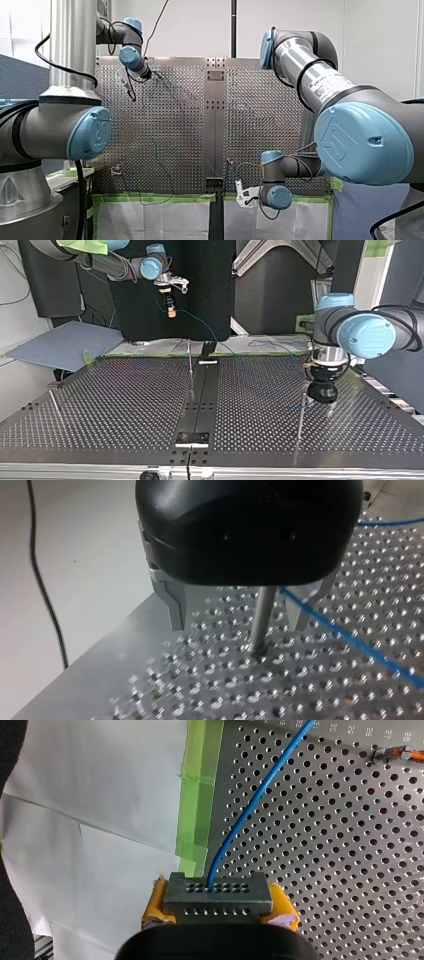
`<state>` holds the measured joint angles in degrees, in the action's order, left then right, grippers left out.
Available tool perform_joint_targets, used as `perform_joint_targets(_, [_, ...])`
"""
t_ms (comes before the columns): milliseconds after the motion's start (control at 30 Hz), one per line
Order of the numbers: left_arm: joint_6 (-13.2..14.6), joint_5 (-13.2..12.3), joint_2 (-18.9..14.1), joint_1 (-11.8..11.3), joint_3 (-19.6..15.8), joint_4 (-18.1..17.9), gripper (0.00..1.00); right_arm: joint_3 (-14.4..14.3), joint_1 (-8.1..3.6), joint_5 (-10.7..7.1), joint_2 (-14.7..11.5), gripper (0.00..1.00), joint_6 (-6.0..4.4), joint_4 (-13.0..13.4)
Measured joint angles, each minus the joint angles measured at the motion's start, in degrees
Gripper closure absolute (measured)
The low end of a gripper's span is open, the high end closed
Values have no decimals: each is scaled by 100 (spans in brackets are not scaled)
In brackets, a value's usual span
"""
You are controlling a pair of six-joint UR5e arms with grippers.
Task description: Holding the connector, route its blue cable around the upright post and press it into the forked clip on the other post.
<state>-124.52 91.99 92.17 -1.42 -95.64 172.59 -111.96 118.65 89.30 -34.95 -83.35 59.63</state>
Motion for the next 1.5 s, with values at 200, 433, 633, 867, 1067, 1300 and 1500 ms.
perform_joint_targets(200, [1, 31, 25, -256, -1, -45, 2, 7, 2, 0, 0, 100, 16, -12])
perform_joint_targets(433, [-72, -121, 141, -479, 10, -181, 2, 10, 5, 7, 0, 100, 38, -44])
perform_joint_targets(633, [-107, -334, 144, -502, 193, -223, 2, 10, 5, 15, 0, 100, 44, -46])
perform_joint_targets(867, [-141, -323, 146, -494, 572, 74, 2, 10, 5, 23, 0, 100, 45, -47])
perform_joint_targets(1067, [-147, -290, 148, -490, 893, 330, 2, 11, 5, 19, 0, 100, 45, -33])
perform_joint_targets(1300, [-137, -260, 150, -405, 1204, 415, 2, 17, 5, 21, 0, 100, 45, -15])
perform_joint_targets(1500, [-124, -226, 185, -320, 1458, 446, 2, 26, 12, 19, 0, 100, 45, -14])
